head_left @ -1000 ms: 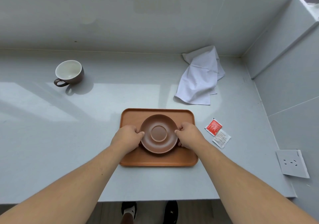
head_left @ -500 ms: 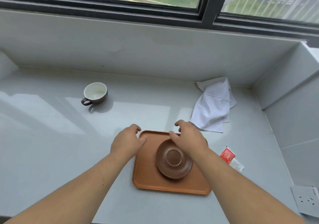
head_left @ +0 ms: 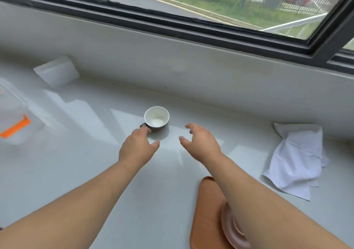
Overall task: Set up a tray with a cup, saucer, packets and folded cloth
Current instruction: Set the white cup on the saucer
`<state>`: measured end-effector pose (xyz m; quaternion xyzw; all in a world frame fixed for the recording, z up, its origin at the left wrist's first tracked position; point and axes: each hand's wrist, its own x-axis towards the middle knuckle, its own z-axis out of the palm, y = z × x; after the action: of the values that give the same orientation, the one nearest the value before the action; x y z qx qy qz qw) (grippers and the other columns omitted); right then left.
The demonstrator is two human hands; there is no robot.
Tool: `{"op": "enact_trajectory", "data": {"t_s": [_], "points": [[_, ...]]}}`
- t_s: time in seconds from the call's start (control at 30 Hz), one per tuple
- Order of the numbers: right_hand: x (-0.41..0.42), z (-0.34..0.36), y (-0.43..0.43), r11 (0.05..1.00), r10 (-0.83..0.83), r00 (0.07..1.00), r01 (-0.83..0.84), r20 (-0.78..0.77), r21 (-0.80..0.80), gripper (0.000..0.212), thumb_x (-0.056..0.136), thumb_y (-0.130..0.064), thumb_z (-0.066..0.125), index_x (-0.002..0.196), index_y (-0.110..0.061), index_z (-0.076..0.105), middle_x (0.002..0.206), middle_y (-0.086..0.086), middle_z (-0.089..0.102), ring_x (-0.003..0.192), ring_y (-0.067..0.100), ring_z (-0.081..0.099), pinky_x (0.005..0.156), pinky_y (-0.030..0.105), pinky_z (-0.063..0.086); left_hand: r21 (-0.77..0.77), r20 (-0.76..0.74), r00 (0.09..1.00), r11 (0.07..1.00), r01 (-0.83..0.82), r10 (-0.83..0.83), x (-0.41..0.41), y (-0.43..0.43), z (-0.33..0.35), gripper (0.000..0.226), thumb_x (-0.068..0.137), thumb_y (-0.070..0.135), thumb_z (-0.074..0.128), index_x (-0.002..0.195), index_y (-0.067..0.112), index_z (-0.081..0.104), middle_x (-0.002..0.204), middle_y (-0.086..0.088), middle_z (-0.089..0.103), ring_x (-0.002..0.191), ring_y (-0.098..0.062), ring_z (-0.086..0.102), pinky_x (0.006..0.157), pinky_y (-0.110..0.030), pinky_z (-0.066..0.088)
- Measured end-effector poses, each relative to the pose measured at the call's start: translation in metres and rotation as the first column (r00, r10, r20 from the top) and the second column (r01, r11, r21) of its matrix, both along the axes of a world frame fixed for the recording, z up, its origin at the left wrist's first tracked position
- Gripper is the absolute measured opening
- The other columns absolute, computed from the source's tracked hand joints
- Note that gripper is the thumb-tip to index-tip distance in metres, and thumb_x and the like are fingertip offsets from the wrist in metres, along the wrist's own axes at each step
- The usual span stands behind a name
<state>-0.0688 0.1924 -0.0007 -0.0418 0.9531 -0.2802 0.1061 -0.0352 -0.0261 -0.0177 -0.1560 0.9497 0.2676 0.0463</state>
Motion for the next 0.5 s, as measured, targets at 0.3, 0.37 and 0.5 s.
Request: {"op": "enact_trajectory", "data": {"t_s": [0.3, 0.37, 0.5], "points": [[-0.067, -0.028, -0.073, 1.000, -0.001, 0.993, 0.002, 0.119, -0.009, 0.060, 0.095, -0.050, 0.053, 0.149, -0.031, 0.038, 0.130, 0.002, 0.062, 0.106, 0.027, 0.059, 0.073, 0.035, 0.045, -0.001, 0.138, 0.987, 0.997, -0.078, 0.077, -0.054, -0.052, -0.024, 0.057, 0.092, 0.060, 0.054, 0.140, 0.030, 0.046, 0.100, 0.007, 0.066, 0.091, -0.023, 0.064, 0.063, -0.032, 0.046], [-0.079, -0.032, -0.079, 0.999, -0.034, 0.982, 0.038, 0.187, -0.019, 0.061, 0.097, -0.047, 0.050, 0.153, -0.027, 0.032, 0.125, 0.005, 0.064, 0.095, 0.028, 0.057, 0.071, 0.035, 0.043, 0.024, 0.187, 0.980, 0.997, -0.076, 0.070, -0.063, -0.054, -0.029, 0.055, 0.097, 0.059, 0.047, 0.143, 0.030, 0.044, 0.086, 0.009, 0.061, 0.088, -0.024, 0.062, 0.061, -0.032, 0.043], [-0.096, -0.037, -0.084, 0.991, -0.097, 0.950, 0.120, 0.297, -0.062, 0.065, 0.101, -0.042, 0.044, 0.160, -0.026, 0.023, 0.140, 0.008, 0.060, 0.117, 0.031, 0.061, 0.084, 0.035, 0.045, 0.138, 0.264, 0.963, 0.987, -0.087, 0.048, -0.072, -0.056, -0.041, 0.043, 0.102, 0.054, 0.041, 0.137, 0.030, 0.050, 0.106, 0.005, 0.068, 0.096, -0.023, 0.064, 0.076, -0.036, 0.051]]}}
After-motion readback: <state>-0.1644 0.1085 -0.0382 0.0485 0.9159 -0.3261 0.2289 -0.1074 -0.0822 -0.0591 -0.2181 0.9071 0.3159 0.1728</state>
